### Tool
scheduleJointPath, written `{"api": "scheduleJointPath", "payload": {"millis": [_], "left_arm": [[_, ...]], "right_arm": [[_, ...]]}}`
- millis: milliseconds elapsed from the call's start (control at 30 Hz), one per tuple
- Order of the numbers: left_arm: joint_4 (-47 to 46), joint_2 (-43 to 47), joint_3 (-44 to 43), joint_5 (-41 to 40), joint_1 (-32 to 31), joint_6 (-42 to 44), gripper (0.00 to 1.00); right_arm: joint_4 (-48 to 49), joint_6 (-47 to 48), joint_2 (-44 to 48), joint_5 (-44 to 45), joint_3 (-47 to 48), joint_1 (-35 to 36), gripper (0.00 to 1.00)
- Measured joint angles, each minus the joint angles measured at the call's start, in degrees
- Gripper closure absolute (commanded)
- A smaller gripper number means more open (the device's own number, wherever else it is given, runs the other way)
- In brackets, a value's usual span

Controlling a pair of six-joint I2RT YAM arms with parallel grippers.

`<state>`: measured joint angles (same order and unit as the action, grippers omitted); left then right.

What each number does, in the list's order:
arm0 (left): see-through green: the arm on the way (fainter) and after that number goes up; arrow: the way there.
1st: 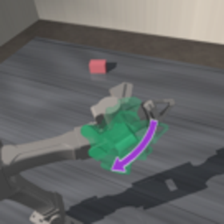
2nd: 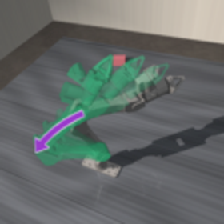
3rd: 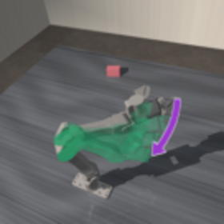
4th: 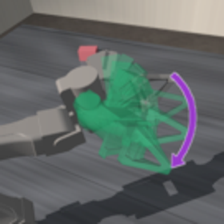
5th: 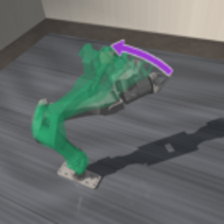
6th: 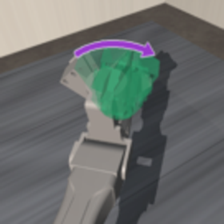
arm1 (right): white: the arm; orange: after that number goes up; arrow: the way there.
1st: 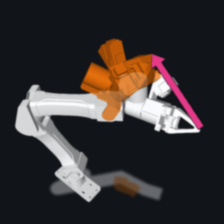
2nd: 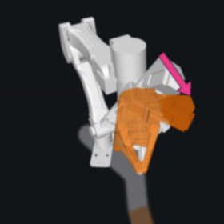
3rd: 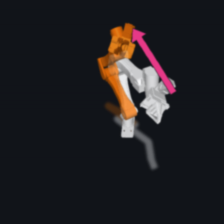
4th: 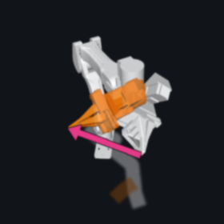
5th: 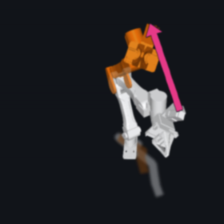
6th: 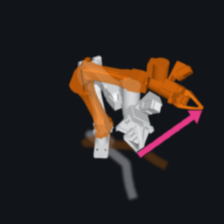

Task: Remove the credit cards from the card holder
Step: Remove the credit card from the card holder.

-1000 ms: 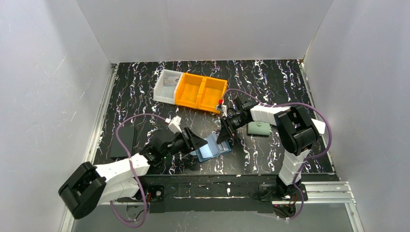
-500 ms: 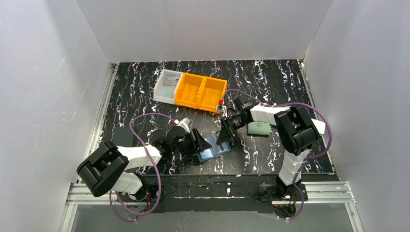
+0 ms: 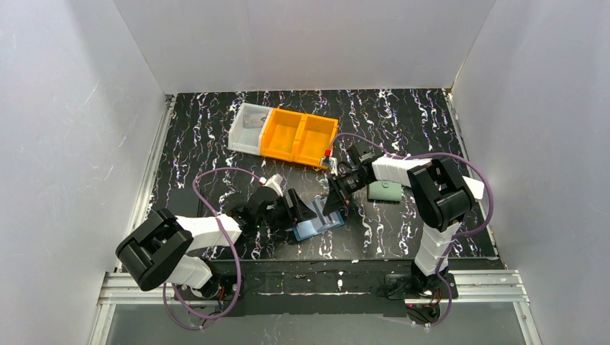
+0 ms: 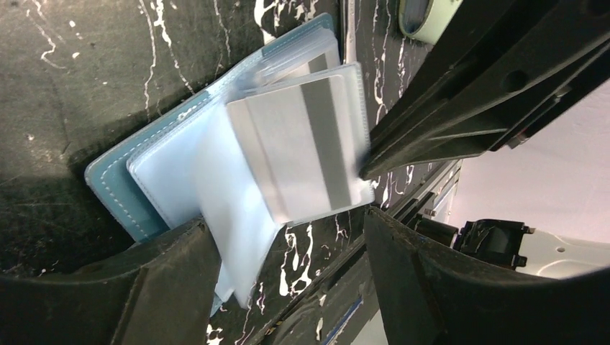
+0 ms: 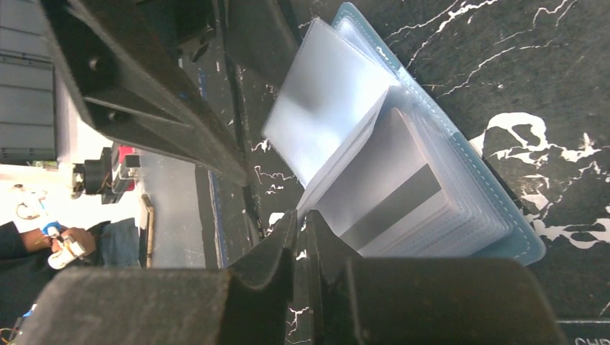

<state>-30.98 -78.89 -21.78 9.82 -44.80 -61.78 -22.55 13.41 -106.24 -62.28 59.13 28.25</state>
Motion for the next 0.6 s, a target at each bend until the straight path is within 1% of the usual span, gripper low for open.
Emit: {"api": "scheduleJointPath", "payload": {"millis": [200,333,433,600], "left_arm": [[-0.2,0.0,-1.5,-0.2,0.0,0.1,0.32],[0.0,0.8,-1.2,-1.5,0.0,0.0,0.35],[0.2,4.7,0.8,-3.6,0.0,-0.3,0.36],[3.5,15.4,4.4,-7.9,0.0,-0.2,0.36]], "right_arm": [[0.0,0.3,0.2,3.7,0.0,1.2,0.84],[0.0,0.3,0.6,5.5,0.0,1.7,0.88],[0.0,0.3,0.6,6.4,0.0,1.8,0.91],[0.0,0.3,0.6,6.9,0.0,1.8,0.93]]}}
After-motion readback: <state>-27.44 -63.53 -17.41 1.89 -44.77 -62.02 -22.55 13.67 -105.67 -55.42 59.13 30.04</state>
